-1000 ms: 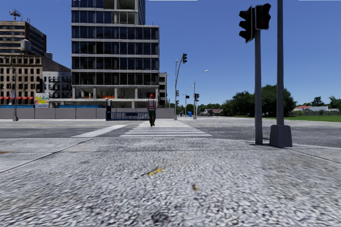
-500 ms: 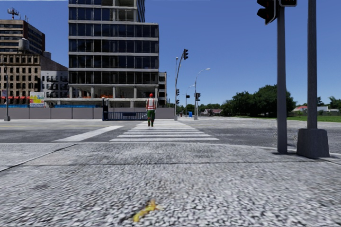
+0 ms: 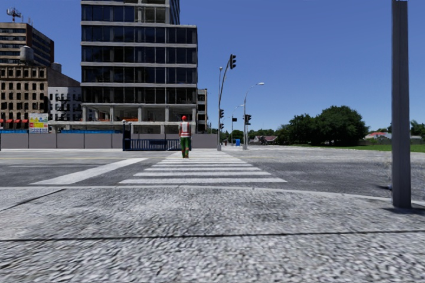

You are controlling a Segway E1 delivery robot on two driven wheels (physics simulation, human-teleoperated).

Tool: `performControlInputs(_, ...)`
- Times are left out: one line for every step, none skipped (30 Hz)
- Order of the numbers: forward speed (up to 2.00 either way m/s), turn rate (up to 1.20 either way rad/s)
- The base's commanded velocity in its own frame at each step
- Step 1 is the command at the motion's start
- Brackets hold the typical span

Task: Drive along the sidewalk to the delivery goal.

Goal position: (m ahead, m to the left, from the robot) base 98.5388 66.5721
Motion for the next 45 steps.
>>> performControlInputs(2.00, 0.00)
performControlInputs(2.00, 0.00)
performControlInputs(2.00, 0.00)
performControlInputs(2.00, 0.00)
performControlInputs(2.00, 0.00)
performControlInputs(2.00, 0.00)
performControlInputs(2.00, 0.00)
performControlInputs(2.00, 0.00)
performControlInputs(2.00, 0.00)
performControlInputs(2.00, 0.00)
performControlInputs(2.00, 0.00)
performControlInputs(2.00, 0.00)
performControlInputs(2.00, 0.00)
performControlInputs(2.00, 0.00)
performControlInputs(2.00, 0.12)
performControlInputs(2.00, 0.12)
performControlInputs(2.00, 0.23)
performControlInputs(2.00, 0.39)
performControlInputs(2.00, 0.46)
performControlInputs(2.00, 0.46)
performControlInputs(2.00, 0.48)
performControlInputs(2.00, 0.45)
performControlInputs(2.00, 0.24)
performControlInputs(2.00, 0.24)
performControlInputs(2.00, 0.04)
performControlInputs(2.00, 0.00)
performControlInputs(2.00, 0.00)
performControlInputs(2.00, 0.00)
performControlInputs(2.00, 0.00)
performControlInputs(2.00, 0.00)
performControlInputs(2.00, 0.00)
performControlInputs(2.00, 0.00)
performControlInputs(2.00, 0.00)
performControlInputs(2.00, 0.00)
performControlInputs(2.00, 0.00)
performControlInputs(2.00, 0.00)
performControlInputs(2.00, 0.00)
performControlInputs(2.00, 0.00)
performControlInputs(2.00, 0.00)
performControlInputs(2.00, 0.00)
performControlInputs(2.00, 0.00)
performControlInputs(2.00, 0.00)
performControlInputs(2.00, 0.00)
performControlInputs(2.00, 0.00)
performControlInputs(2.00, 0.00)
